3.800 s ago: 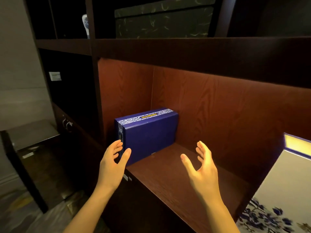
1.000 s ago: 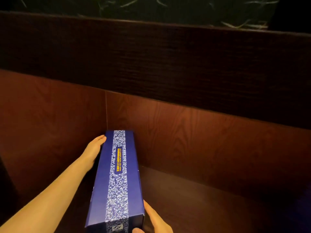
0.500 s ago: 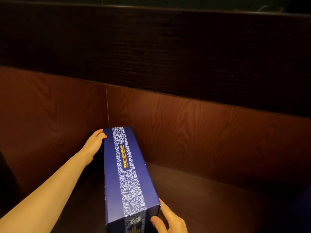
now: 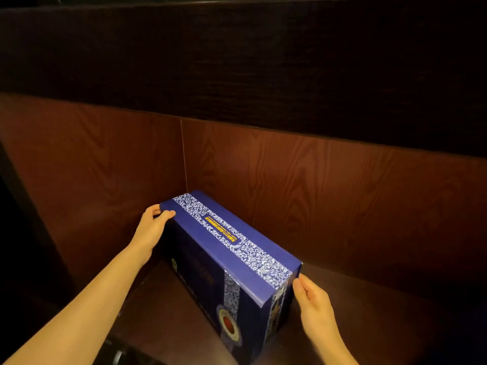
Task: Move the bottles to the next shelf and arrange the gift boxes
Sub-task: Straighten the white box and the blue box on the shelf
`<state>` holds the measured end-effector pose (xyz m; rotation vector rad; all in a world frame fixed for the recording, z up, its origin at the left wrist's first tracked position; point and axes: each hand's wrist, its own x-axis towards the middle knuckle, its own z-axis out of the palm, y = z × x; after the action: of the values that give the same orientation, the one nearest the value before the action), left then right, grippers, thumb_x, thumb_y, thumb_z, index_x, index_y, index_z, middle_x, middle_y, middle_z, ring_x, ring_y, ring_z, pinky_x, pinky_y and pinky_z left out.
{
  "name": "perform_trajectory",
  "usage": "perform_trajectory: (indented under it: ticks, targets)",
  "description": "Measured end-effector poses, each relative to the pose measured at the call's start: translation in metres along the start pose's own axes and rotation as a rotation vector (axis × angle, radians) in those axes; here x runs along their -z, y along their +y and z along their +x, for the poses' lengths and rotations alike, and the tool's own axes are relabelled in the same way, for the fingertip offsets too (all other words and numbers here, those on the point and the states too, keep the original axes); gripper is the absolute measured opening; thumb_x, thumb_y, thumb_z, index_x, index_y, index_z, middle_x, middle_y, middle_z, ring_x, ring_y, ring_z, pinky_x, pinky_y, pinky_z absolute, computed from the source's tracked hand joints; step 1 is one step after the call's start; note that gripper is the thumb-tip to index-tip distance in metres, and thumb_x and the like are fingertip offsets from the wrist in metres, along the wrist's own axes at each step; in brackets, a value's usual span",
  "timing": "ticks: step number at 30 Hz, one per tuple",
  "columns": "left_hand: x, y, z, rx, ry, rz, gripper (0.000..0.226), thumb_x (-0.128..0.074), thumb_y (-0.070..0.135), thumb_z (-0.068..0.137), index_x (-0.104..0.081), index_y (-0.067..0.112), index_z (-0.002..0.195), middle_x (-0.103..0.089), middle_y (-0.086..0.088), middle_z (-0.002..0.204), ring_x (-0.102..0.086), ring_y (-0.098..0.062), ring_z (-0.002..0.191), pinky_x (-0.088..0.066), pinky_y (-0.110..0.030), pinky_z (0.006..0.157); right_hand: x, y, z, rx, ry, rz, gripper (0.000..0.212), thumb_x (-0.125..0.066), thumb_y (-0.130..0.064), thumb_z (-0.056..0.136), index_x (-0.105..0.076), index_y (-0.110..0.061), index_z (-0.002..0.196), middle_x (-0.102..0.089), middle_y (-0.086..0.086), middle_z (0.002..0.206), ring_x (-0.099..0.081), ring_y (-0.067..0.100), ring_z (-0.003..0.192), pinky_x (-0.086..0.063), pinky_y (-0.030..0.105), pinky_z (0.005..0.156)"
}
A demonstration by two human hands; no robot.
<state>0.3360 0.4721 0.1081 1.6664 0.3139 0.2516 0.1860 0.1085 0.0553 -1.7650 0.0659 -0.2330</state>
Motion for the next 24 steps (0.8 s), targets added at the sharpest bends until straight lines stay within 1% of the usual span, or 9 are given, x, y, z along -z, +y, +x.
perform_trajectory:
  ticks: [3,5,6,9,12,15,19,22,24]
  targets:
    - [0.001,-0.006,-0.011,0.011,0.026,-0.032,0.063,-0.070,0.044,0.088,-0.043,0.024,0.141,-0.052,-0.005,0.142,-0.050,-0.023,0.127,-0.039,-0.037,0.096,0.008,0.004,0.015,0.025,0.037,0.016,0.040,-0.052,-0.020,0.105,-0.075,-0.048,0.090,-0.074,-0.032,0.099,-0.066,-0.016,0.092,-0.044,0.001,0.068]
    - [0.001,-0.008,-0.020,0.019,0.048,-0.039,0.069,-0.071,0.047,0.087,-0.039,0.025,0.143,-0.052,-0.006,0.143,-0.049,-0.022,0.125,-0.037,-0.036,0.092,0.012,0.006,0.025,0.013,0.045,0.004,0.041,-0.052,-0.024,0.105,-0.074,-0.055,0.090,-0.072,-0.035,0.098,-0.065,-0.018,0.093,-0.045,0.003,0.068]
    - [0.000,-0.009,-0.024,0.021,0.059,-0.040,0.070,-0.071,0.047,0.086,-0.038,0.025,0.144,-0.051,-0.006,0.143,-0.049,-0.022,0.124,-0.037,-0.035,0.090,0.014,0.007,0.030,0.004,0.047,-0.003,0.038,-0.051,-0.028,0.105,-0.073,-0.056,0.091,-0.072,-0.036,0.099,-0.064,-0.018,0.094,-0.047,0.008,0.070]
    - [-0.001,-0.011,-0.036,0.021,0.095,-0.041,0.072,-0.071,0.047,0.087,-0.034,0.026,0.145,-0.049,-0.007,0.145,-0.049,-0.022,0.122,-0.038,-0.033,0.087,0.019,0.014,0.046,-0.020,0.045,-0.008,0.025,-0.049,-0.037,0.105,-0.071,-0.048,0.098,-0.072,-0.034,0.102,-0.064,-0.015,0.098,-0.047,0.022,0.078]
    - [-0.001,-0.012,-0.048,0.019,0.146,-0.040,0.075,-0.071,0.047,0.087,-0.031,0.026,0.147,-0.044,-0.008,0.151,-0.047,-0.023,0.125,-0.039,-0.035,0.087,0.022,0.018,0.059,-0.022,0.023,-0.016,0.022,-0.049,-0.041,0.104,-0.069,-0.047,0.102,-0.072,-0.033,0.103,-0.064,-0.015,0.098,-0.048,0.025,0.079]
    - [-0.001,-0.015,-0.059,0.010,0.200,-0.062,0.074,-0.072,0.045,0.088,-0.031,0.027,0.147,-0.042,-0.007,0.152,-0.046,-0.018,0.116,-0.041,-0.033,0.083,0.023,0.022,0.069,-0.007,0.002,-0.031,0.021,-0.049,-0.041,0.105,-0.069,-0.047,0.105,-0.071,-0.033,0.105,-0.063,-0.015,0.100,-0.048,0.024,0.082]
    - [0.001,-0.017,-0.071,-0.001,0.239,-0.085,0.071,-0.072,0.043,0.088,-0.032,0.028,0.144,-0.047,0.002,0.132,-0.049,-0.012,0.099,-0.041,-0.024,0.065,0.022,0.024,0.081,-0.007,-0.027,-0.031,0.023,-0.047,-0.041,0.105,-0.070,-0.043,0.106,-0.074,-0.028,0.105,-0.066,-0.009,0.100,-0.050,0.026,0.084]
    - [0.002,-0.017,-0.078,-0.002,0.267,-0.080,0.070,-0.072,0.042,0.089,-0.032,0.026,0.145,-0.044,0.006,0.123,-0.049,-0.010,0.094,-0.041,-0.024,0.065,0.021,0.024,0.088,-0.013,-0.035,-0.039,0.024,-0.047,-0.042,0.105,-0.071,-0.040,0.108,-0.074,-0.029,0.103,-0.067,-0.006,0.100,-0.049,0.024,0.078]
    - [0.001,-0.017,-0.082,-0.003,0.279,-0.076,0.069,-0.071,0.041,0.089,-0.032,0.026,0.144,-0.045,0.007,0.121,-0.050,-0.008,0.092,-0.041,-0.023,0.065,0.020,0.026,0.093,-0.014,-0.042,-0.035,0.027,-0.047,-0.042,0.105,-0.071,-0.036,0.113,-0.075,-0.024,0.105,-0.068,-0.002,0.102,-0.050,0.026,0.081]
